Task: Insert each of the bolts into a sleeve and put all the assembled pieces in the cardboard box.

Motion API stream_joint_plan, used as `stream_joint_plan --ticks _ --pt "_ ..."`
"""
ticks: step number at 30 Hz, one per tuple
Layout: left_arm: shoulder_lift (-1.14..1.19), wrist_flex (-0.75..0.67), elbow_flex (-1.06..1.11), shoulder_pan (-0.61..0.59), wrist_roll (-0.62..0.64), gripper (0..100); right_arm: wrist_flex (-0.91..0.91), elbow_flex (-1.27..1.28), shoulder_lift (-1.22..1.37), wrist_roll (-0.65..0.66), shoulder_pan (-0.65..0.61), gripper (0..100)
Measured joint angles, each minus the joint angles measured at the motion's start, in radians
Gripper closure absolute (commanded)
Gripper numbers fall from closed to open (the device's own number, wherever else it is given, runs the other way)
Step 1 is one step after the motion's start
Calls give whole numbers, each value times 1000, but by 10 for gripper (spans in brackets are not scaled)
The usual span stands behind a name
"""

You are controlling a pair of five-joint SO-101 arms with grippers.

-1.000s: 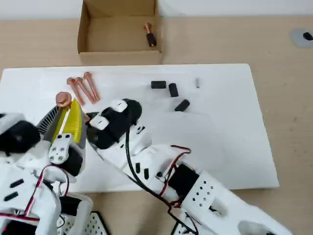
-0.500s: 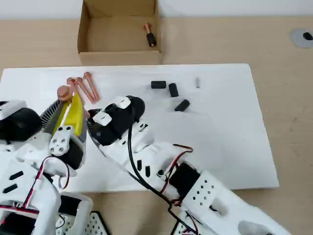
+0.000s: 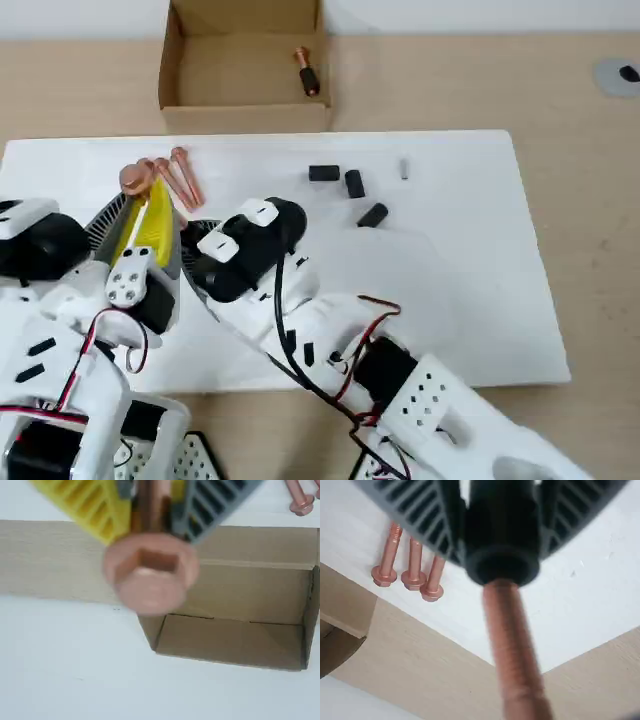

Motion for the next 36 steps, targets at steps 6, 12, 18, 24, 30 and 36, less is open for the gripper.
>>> stream_joint_plan --ticks 6,12,18,24,30,36 --pt "-2 23 -3 0 23 994 0 2 0 0 0 989" --pt "-2 38 -5 0 48 994 2 2 0 0 2 989" --pt "-2 52 -14 63 48 994 2 3 0 -2 5 989" --pt "-2 58 -25 75 48 994 2 3 0 -2 5 989" --pt "-2 61 -49 81 20 994 2 2 -2 -2 5 989" --pt "-2 80 -55 89 -23 994 0 2 -2 -2 5 989"
